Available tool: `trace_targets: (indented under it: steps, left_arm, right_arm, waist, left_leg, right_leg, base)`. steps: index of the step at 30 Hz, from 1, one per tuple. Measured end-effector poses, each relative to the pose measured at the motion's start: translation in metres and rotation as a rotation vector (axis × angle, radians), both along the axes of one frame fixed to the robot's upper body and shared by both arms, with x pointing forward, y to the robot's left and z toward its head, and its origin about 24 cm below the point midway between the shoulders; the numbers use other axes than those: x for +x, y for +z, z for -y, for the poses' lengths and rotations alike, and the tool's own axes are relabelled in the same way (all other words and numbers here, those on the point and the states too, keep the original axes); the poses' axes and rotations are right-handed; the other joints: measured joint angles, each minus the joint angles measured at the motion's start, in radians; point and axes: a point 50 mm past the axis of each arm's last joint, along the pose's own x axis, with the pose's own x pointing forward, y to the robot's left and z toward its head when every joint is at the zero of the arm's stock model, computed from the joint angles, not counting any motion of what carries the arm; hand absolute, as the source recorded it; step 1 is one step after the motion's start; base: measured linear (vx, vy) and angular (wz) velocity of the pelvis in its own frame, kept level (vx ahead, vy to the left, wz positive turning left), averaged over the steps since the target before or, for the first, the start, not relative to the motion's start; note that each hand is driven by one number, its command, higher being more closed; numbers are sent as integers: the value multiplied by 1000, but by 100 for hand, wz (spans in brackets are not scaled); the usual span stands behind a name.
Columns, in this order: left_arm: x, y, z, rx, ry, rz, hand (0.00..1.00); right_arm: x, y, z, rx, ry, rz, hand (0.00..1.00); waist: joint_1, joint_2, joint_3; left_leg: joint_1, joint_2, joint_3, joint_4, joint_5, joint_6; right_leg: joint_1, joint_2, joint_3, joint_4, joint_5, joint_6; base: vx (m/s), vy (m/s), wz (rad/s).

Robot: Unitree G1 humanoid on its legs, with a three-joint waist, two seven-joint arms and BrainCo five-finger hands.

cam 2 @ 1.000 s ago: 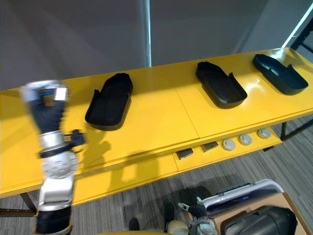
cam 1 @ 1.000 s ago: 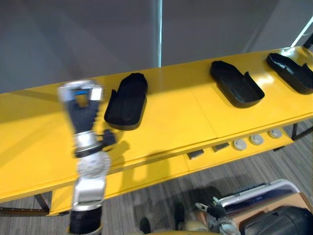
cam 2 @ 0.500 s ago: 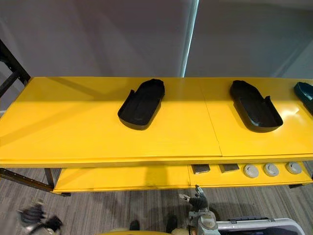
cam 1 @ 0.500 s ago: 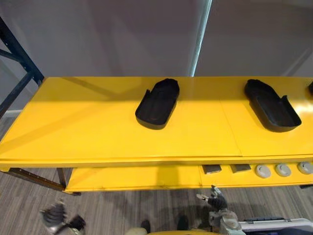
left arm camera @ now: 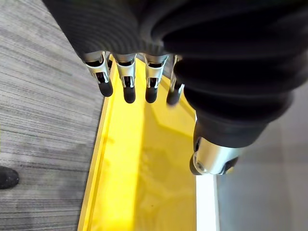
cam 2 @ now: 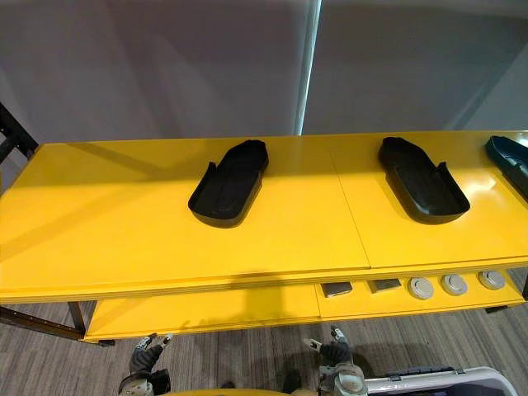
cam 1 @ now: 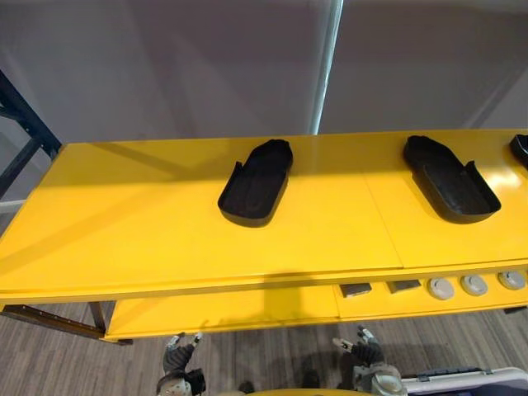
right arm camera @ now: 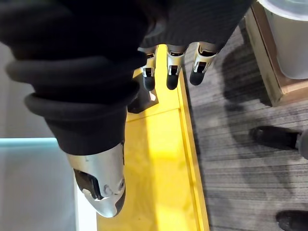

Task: Walk over and take plastic housings, then place them on the shelf

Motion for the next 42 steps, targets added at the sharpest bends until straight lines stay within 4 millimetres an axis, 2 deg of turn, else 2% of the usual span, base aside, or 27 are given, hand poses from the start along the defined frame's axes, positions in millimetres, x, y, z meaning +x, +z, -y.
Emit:
trace_targets:
  steps: [4, 7, 11, 13, 17, 21, 22, 24, 25, 26, 28, 29, 30, 32, 33, 34, 35, 36, 37, 38, 40, 42]
  left_arm:
    - [2, 1, 1, 34, -72, -10, 0]
    - [9, 3, 1, 61, -118, -2, 0]
    - [19, 6, 4, 62, -145, 21, 0]
    - [21, 6, 6, 61, -153, 29, 0]
    - [34, 11, 10, 63, -167, 70, 0]
    - [50, 19, 12, 79, -168, 120, 0]
    - [54, 24, 11, 90, -162, 151, 0]
    - [56, 27, 9, 103, -156, 170, 0]
    - [58, 29, 7, 112, -155, 179, 0]
    - [61, 32, 7, 117, -153, 194, 0]
    - [61, 32, 9, 113, -153, 195, 0]
    - [57, 30, 9, 112, -151, 185, 0]
    - [54, 29, 9, 110, -151, 176, 0]
    - [48, 26, 8, 109, -148, 160, 0]
    - [45, 25, 8, 107, -146, 154, 0]
    - [44, 25, 8, 106, -146, 151, 0]
    - [44, 25, 6, 111, -146, 149, 0]
    - [47, 25, 7, 109, -148, 152, 0]
    - [47, 23, 10, 99, -147, 144, 0]
    - [46, 18, 19, 72, -158, 118, 0]
    - [43, 14, 30, 48, -186, 102, 0]
    - [43, 14, 31, 46, -190, 102, 0]
  right_arm:
    - [5, 2, 3, -27, 0, 11, 0]
    - [9, 4, 2, -33, 8, 20, 0]
    - [15, 6, 4, -49, 15, 36, 0]
    - [20, 9, 7, -65, 15, 47, 0]
    - [33, 16, 15, -111, 35, 79, 0]
    - [41, 20, 12, -120, 50, 106, 0]
    - [52, 26, 9, -119, 58, 141, 0]
    - [60, 32, 7, -136, 79, 168, 0]
    - [66, 34, 5, -149, 90, 179, 0]
    - [71, 37, 5, -163, 99, 187, 0]
    - [71, 38, 6, -174, 105, 183, 0]
    - [68, 36, 3, -168, 107, 177, 0]
    - [66, 34, 1, -165, 111, 171, 0]
    - [64, 32, -3, -158, 121, 167, 0]
    - [62, 31, -7, -150, 125, 164, 0]
    - [61, 30, -8, -147, 129, 163, 0]
    - [60, 28, -11, -143, 146, 150, 0]
    - [61, 27, -10, -153, 162, 140, 0]
    - [63, 27, -7, -160, 165, 137, 0]
    - [66, 29, -1, -178, 163, 134, 0]
    - [55, 24, 5, -185, 150, 103, 0]
    - [54, 23, 6, -186, 148, 100, 0]
  waist:
    - [-1, -2, 5]
    - [-20, -2, 17]
    - [-22, 8, 52]
    - [-22, 10, 54]
    - [-24, 12, 68]
    - [-21, 4, 81]
    - [-20, 0, 104]
    - [-15, -4, 114]
    - [-11, -9, 118]
    - [-6, -6, 125]
    - [6, 7, 136]
    - [6, 8, 139]
    - [11, 5, 137]
    - [13, -6, 130]
    - [24, -19, 122]
    - [33, -28, 114]
    - [54, -56, 94]
    - [66, -72, 84]
    - [62, -67, 87]
    - [55, -48, 95]
    - [57, -44, 90]
    - [55, -38, 85]
  left_leg:
    - [12, 0, 25, 2, -8, -12]
    - [10, 0, 29, 17, -18, -24]
    - [-28, 18, 61, 139, -85, -28]
    - [-47, 18, 48, 174, -96, -27]
    - [-69, 9, -53, 210, -118, -22]
    - [-92, -11, -20, 244, -151, 3]
    - [-122, -18, 29, 292, -171, 22]
    - [-165, -21, 80, 332, -187, 35]
    - [-191, -20, 117, 358, -191, 50]
    - [-231, -12, 173, 379, -186, 90]
    - [-227, -2, 202, 367, -173, 106]
    - [-209, -1, 211, 357, -165, 115]
    - [-193, -1, 217, 351, -158, 118]
    - [-192, -2, 220, 350, -151, 115]
    - [-205, -3, 223, 356, -146, 108]
    - [-219, -4, 226, 364, -143, 104]
    - [-262, -9, 235, 387, -137, 94]
    - [-298, -17, 227, 387, -119, 79]
    - [-307, -18, 217, 387, -112, 75]
    - [-302, -12, 205, 385, -95, 73]
    - [-252, -12, 190, 363, -81, 62]
    - [-237, -10, 191, 343, -73, 56]
  right_leg:
    - [0, 2, 27, -1, 1, 0]
    - [0, 1, 34, 6, -2, 3]
    - [-11, 10, 76, 34, -8, 1]
    - [-35, 14, 108, 47, -8, 0]
    - [-103, 19, 171, 111, -9, 2]
    - [-177, 18, 261, 168, 2, 19]
    - [-208, 18, 320, 170, 31, 36]
    - [-245, 18, 364, 157, 65, 54]
    - [-261, 13, 383, 130, 85, 62]
    - [-302, -10, 312, 143, 79, 66]
    - [-349, -47, 204, 370, -16, 47]
    - [-334, -64, 167, 522, -127, 40]
    - [-292, -78, 149, 633, -212, 54]
    - [-210, -91, 125, 734, -300, 79]
    - [-145, -97, 108, 727, -334, 89]
    - [-111, -102, 93, 697, -338, 86]
    - [-59, -103, 78, 553, -368, 92]
    - [-42, -95, 74, 437, -386, 78]
    - [-28, -86, 76, 393, -385, 69]
    - [3, -74, 73, 355, -367, 46]
    - [31, -72, 85, 353, -364, 40]
    - [31, -69, 96, 351, -360, 34]
  base:
    - [13, 25, -18]
    - [-9, 21, -8]
    - [-37, 9, -29]
    - [-31, -8, -50]
    - [-33, -14, -49]
    - [-107, 76, -67]
    - [-225, 150, -101]
    - [-229, 141, -93]
    - [-277, 112, -97]
    - [-256, 102, -85]
    - [-183, 101, -50]
    - [-131, 86, -26]
    - [-126, 51, -14]
    - [-113, -46, -6]
    - [-117, -92, -9]
    - [-113, -133, -25]
    - [-114, -152, -41]
    - [-109, -160, -42]
    - [-115, -128, -22]
    - [-110, -102, -4]
    - [-126, -77, -12]
    - [-98, -32, -24]
